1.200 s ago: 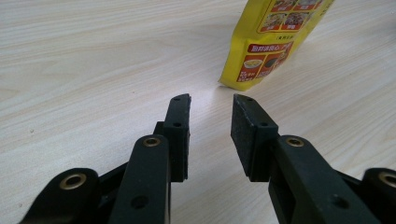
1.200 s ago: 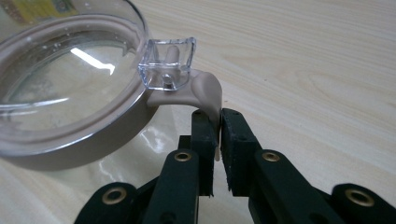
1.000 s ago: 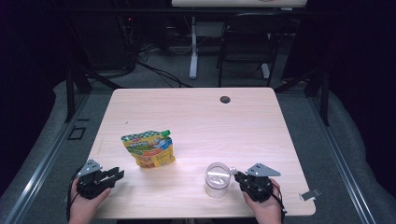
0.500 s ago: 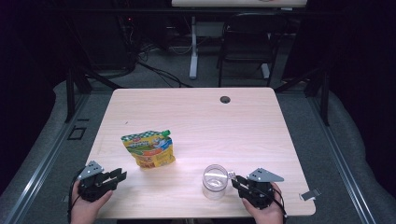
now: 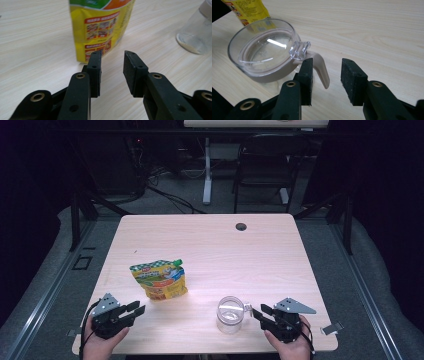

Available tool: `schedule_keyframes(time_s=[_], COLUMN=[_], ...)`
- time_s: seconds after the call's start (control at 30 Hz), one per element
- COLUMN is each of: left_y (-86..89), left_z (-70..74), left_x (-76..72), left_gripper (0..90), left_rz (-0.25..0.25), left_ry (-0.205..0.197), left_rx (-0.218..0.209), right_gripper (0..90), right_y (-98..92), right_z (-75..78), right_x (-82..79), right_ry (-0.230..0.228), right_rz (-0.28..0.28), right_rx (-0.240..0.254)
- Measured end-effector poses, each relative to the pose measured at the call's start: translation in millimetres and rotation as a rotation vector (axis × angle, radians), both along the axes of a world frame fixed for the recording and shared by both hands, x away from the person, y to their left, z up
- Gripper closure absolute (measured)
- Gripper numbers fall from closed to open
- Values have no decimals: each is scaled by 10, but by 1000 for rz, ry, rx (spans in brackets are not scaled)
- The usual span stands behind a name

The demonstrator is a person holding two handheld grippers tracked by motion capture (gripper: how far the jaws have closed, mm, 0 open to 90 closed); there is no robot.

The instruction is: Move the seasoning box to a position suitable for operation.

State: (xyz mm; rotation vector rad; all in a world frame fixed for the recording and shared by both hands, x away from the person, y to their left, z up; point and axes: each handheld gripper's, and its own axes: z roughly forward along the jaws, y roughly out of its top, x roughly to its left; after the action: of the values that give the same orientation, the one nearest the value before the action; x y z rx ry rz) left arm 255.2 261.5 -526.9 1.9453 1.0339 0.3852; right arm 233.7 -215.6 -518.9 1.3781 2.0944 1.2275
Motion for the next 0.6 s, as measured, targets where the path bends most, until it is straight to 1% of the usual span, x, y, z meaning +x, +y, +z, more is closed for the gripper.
schedule_keyframes(time_s=[0.07, 0.1, 0.13, 0.2, 0.23, 0.3, 0.33, 0.37, 0.4, 0.43, 0.47, 0.5, 0.53, 0.57, 0.6], left_y=[-29, -111, -155, -248, -279, -362, -362, -448, -496, -544, -596, -647, -647, -775, -830], left_z=[6, 24, 33, 49, 53, 64, 64, 79, 85, 93, 95, 101, 101, 109, 118], left_x=[1, 10, 16, 31, 36, 45, 45, 50, 52, 57, 65, 71, 71, 89, 98], left_gripper=[674, 675, 675, 675, 674, 673, 668, 668, 665, 657, 648, 648, 648, 653, 662], left_rz=[-6, -26, -35, -55, -62, -77, -77, -97, -106, -111, -121, -133, -133, -156, -172], left_ry=[0, -9, -13, -16, -12, -7, -7, -1, 0, 0, 1, 6, 6, 10, 11], left_rx=[3, 18, 26, 29, 25, 20, 20, 13, 11, 21, 17, 15, 15, 9, 13], right_gripper=[629, 642, 650, 655, 661, 673, 673, 691, 699, 706, 714, 721, 721, 741, 750], right_y=[11, 17, 25, 34, 36, 45, 45, 63, 73, 78, 90, 98, 98, 135, 150], right_z=[52, 93, 137, 227, 271, 317, 317, 348, 350, 351, 344, 333, 333, 302, 287], right_x=[30, 42, 56, 95, 128, 163, 163, 187, 189, 188, 181, 175, 175, 149, 139], right_ry=[-1, -8, -19, -28, -26, -28, -28, -38, -43, -46, -43, -40, -40, -26, -28], right_rz=[-2, -2, -6, -11, -14, -20, -20, -20, -22, -16, -15, -7, -7, 12, 12], right_rx=[-3, -13, -18, -17, 10, 43, 43, 62, 67, 68, 77, 73, 73, 50, 34])
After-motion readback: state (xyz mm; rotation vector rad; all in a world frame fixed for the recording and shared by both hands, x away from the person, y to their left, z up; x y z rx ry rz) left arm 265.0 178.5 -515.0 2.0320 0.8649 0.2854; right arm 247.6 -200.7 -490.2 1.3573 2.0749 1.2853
